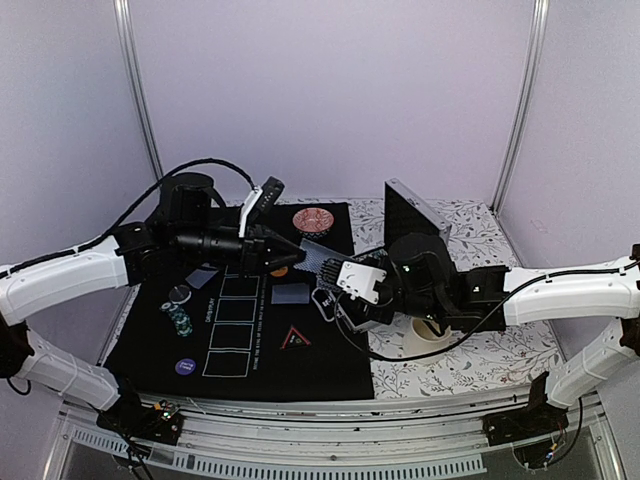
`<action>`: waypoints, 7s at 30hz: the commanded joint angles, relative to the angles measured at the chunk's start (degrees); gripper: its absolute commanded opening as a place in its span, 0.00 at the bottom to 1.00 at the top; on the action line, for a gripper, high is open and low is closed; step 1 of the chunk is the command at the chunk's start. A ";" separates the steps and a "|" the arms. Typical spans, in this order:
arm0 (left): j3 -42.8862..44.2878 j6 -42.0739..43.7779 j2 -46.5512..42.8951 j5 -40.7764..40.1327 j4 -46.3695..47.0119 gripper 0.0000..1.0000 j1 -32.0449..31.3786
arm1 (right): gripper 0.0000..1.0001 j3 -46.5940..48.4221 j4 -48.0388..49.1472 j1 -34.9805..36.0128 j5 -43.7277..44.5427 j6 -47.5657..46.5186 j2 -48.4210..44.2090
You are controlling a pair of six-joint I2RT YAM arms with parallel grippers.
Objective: Distribute texas hold em gaming equipment
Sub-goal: Pick up the poker card from the face-down deck piles, then distribute the poker card in the dealer area, then pick up the poker card from the face-down deck piles.
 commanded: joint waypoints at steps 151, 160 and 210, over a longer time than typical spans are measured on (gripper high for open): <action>1.33 8.82 3.17 -21.23 -1.65 0.53 -7.96 | 0.44 2.69 -0.24 1.53 -1.41 0.76 -0.75; 0.88 8.72 1.61 -18.34 -1.01 0.73 -7.96 | 0.44 2.58 -0.22 1.55 -1.41 0.65 -0.53; -3.06 3.97 -4.29 -6.20 -0.15 0.00 -3.89 | 0.44 -0.31 0.69 -0.34 -1.50 1.19 -1.83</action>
